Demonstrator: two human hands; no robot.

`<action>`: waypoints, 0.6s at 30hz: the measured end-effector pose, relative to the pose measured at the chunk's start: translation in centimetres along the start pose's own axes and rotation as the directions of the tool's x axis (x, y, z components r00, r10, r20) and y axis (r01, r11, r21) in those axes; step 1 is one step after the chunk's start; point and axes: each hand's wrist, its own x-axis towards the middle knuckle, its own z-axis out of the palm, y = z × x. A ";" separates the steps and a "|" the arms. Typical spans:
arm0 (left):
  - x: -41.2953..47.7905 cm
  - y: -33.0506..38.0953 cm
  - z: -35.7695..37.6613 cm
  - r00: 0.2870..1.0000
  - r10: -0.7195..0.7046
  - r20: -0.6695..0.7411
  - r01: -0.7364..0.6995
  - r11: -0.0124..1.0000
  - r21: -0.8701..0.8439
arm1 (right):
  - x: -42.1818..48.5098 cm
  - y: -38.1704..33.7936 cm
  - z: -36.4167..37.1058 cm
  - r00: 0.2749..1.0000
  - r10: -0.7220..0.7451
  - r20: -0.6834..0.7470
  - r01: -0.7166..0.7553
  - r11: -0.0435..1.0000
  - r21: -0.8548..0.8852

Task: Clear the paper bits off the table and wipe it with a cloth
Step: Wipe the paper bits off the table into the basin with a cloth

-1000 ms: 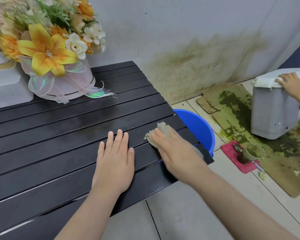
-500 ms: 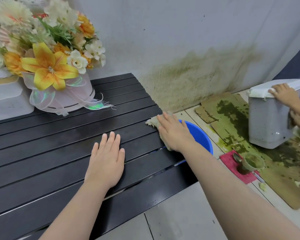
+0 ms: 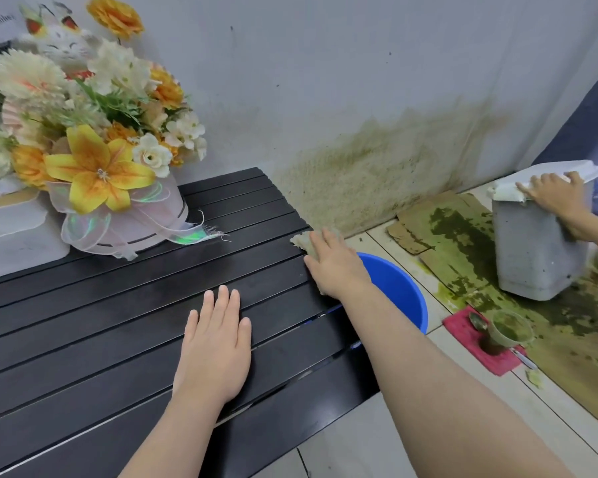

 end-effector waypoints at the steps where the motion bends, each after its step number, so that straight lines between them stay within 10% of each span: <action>1: 0.0 0.0 0.1 1.000 0.002 -0.002 -0.002 1.000 -0.001 | -1.0 -0.3 0.2 1.000 -0.021 0.002 0.021 1.000 -0.018; 14: -2.5 0.0 -1.8 0.999 0.010 -0.041 -0.012 0.999 -0.039 | -15.6 2.3 0.7 0.981 -0.195 0.023 0.196 0.971 -0.136; 18: -8.7 -2.4 -1.5 0.999 -0.040 -0.027 0.041 0.999 0.026 | -12.8 2.2 0.1 0.997 0.065 -0.040 -0.070 0.988 -0.140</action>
